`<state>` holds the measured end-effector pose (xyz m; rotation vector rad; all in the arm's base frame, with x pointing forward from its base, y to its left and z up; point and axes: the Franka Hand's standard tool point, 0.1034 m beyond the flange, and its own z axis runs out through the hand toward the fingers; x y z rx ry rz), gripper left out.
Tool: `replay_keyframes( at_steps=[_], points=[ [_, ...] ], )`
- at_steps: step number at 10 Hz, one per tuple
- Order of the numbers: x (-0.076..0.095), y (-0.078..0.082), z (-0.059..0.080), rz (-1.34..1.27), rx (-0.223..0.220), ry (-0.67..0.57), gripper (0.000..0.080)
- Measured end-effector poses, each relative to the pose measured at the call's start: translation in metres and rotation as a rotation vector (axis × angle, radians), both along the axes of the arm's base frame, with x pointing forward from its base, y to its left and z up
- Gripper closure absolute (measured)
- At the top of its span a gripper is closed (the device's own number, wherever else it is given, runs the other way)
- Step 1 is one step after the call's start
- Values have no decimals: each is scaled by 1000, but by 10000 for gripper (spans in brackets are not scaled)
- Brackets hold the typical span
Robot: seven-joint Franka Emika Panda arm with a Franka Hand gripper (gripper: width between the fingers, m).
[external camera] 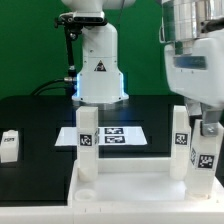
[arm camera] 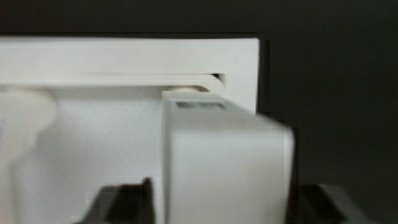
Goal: Assemble desk
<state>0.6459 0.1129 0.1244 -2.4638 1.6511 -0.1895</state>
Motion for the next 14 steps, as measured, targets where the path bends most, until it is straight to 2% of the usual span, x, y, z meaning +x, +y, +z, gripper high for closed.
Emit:
replay_keyframes(
  at_steps=[1, 4, 6, 9, 11, 14],
  points=[
    [-2, 1, -2, 86, -18, 2, 187],
    [-2, -1, -2, 243, -55, -10, 161],
    [1, -6, -2, 563, -136, -37, 150],
    [1, -6, -2, 506, -126, -33, 165],
    [1, -6, -2, 399, -104, -25, 511],
    [-1, -14, -4, 51, -43, 3, 510]
  ],
)
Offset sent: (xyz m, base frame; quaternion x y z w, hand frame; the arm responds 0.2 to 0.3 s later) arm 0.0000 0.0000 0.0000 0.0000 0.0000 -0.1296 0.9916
